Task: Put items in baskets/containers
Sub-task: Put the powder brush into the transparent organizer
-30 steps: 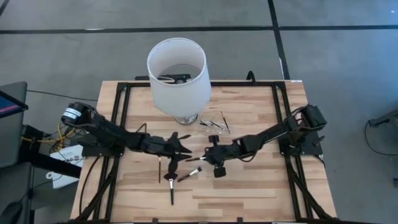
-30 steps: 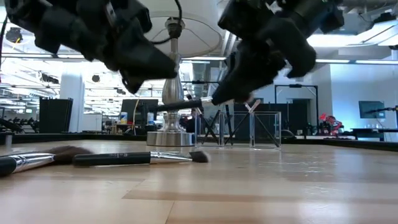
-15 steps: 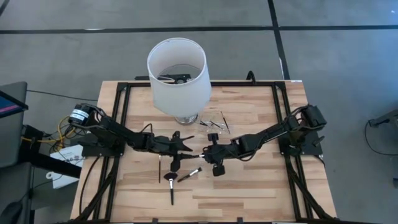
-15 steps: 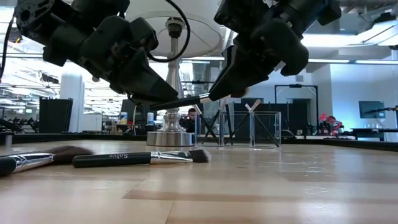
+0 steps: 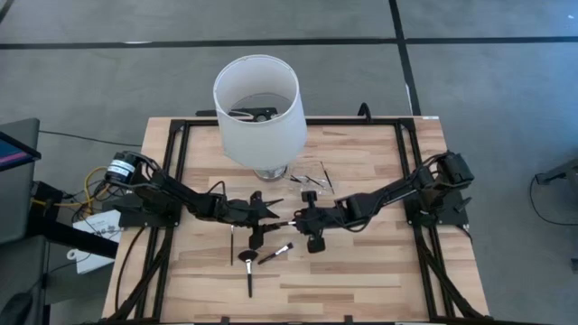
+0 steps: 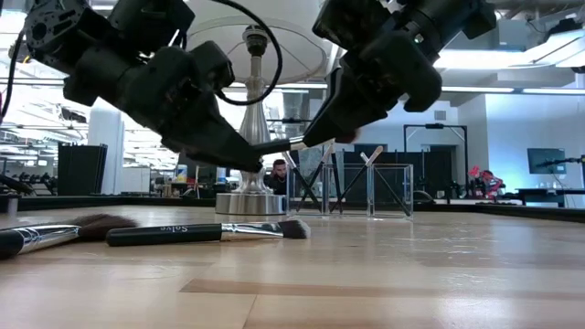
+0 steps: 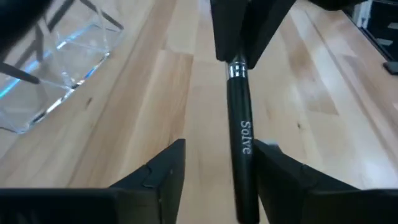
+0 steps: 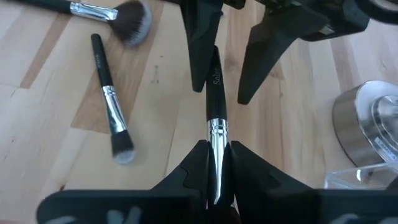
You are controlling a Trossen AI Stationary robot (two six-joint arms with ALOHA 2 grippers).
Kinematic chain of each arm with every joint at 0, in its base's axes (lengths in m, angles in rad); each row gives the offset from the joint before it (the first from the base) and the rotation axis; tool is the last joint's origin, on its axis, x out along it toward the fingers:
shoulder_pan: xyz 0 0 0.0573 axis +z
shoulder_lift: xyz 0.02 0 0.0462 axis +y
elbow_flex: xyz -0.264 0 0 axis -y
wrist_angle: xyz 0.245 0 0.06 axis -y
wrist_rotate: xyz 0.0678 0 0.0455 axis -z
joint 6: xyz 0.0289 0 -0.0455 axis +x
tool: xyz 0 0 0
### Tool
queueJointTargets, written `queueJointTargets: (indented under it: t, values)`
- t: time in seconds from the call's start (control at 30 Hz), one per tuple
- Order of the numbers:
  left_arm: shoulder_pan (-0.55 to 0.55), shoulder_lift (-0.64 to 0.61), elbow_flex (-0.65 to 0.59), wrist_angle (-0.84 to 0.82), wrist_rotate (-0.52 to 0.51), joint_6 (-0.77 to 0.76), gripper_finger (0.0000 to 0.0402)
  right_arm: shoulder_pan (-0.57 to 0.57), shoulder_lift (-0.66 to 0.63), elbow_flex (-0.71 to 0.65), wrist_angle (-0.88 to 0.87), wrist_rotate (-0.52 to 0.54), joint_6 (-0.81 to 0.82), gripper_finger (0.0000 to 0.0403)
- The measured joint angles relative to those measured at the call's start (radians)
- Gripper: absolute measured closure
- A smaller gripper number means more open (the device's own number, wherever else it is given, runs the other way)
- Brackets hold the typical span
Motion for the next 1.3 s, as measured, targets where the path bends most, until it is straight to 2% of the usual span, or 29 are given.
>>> queueJointTargets:
  t: [0.23, 0.47, 1.07, 1.3]
  values:
    - [0.0, -0.035, 0.0, 0.009, -0.004, 0.0, 0.0279, -0.001, -0.001, 0.0, -0.003, -0.003, 0.025, 0.0356]
    - [0.0, -0.039, 0.0, 0.012, -0.005, -0.001, 0.0305, -0.001, -0.001, 0.0, -0.003, 0.009, 0.024, 0.0361]
    - [0.0, -0.039, 0.0, 0.008, 0.027, -0.001, 0.0275, 0.0, -0.001, 0.0, 0.038, 0.011, 0.024, 0.0358]
    - [0.0, -0.039, 0.0, 0.009, 0.003, -0.001, 0.0289, 0.0, -0.001, 0.0, 0.045, 0.014, 0.024, 0.036]
